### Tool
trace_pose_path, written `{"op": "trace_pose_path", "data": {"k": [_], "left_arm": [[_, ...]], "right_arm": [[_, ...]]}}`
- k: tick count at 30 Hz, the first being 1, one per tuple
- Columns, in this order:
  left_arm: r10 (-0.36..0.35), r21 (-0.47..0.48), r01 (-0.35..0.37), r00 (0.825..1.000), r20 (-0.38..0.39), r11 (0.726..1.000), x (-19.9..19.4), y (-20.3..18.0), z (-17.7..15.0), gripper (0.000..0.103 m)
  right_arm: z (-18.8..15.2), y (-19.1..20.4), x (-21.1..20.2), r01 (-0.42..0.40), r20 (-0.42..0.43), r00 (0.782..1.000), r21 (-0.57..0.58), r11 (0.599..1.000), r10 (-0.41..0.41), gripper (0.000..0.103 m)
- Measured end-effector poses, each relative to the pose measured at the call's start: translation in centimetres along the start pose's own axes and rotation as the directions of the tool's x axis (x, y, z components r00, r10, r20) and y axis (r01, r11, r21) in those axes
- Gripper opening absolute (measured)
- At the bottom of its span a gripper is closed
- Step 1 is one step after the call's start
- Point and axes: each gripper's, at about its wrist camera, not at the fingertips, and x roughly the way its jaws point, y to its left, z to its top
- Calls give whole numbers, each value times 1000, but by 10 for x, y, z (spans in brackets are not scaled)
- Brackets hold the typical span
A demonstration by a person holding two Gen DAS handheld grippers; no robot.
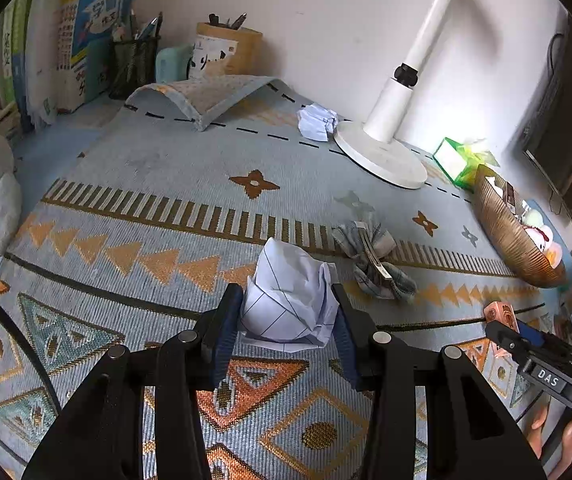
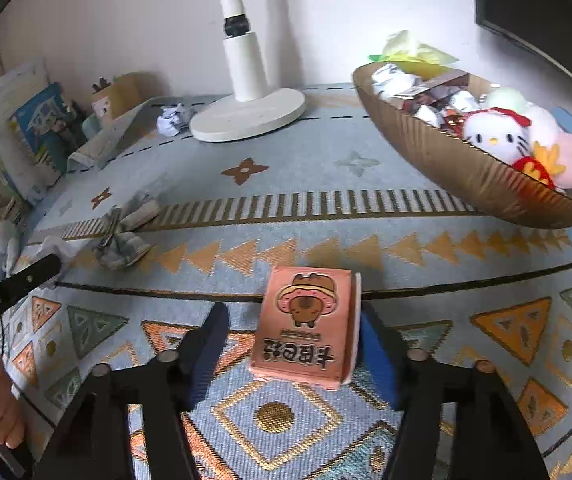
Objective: Organize objects
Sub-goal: 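Lift the orange snack box with the right gripper, holding the paper in the left, then carry the paper and snack box to the gold bowl and open both grippers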
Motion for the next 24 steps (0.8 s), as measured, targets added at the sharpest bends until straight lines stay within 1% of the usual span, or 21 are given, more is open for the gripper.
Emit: {"op": "trace_pose_path", "data": {"k": [1, 2, 7, 11, 14, 16, 18, 19, 22, 24], "left_arm": [[7, 5, -7, 1000, -1, 1000, 0, -1, 0, 41], [16, 12, -16, 1000, -2, 1000, 0, -3, 0, 41], [60, 52, -59, 998, -17, 997, 4, -10, -1, 41], [91, 71, -89, 996, -24, 993, 5, -12, -1, 41], [103, 84, -102, 995, -16, 991, 4, -13, -1, 41], [102, 77, -101, 995, -10, 992, -1, -15, -1, 41], [75, 66, -74, 997, -12, 995, -9, -24, -1, 40], [58, 75, -59, 998, 6, 995, -17, -33, 2, 40], [10, 132, -18, 998, 61, 991, -41, -71, 16, 40], [-45, 172, 30, 995, 88, 985, -52, -101, 29, 40]], "right_arm": [[0, 0, -1, 22, 4, 1000, 3, 1000, -22, 44], [-1, 0, -2, 31, 7, 999, 3, 1000, -31, 44], [-3, -1, -4, 5, 18, 1000, 7, 1000, -5, 41], [-4, -3, -11, -65, 58, 996, 11, 998, 64, 41], [-6, 2, -23, -91, 112, 989, -21, 996, 92, 41], [-8, 4, -29, -130, 132, 982, -42, 991, 134, 41], [-10, 0, -35, -181, 138, 973, -36, 983, 184, 41], [-10, -4, -38, -201, 142, 969, -23, 979, 202, 41], [-11, -27, -52, -254, 155, 958, 65, 965, 242, 41], [-5, -51, -71, -301, 192, 942, 134, 944, 273, 41]]}}
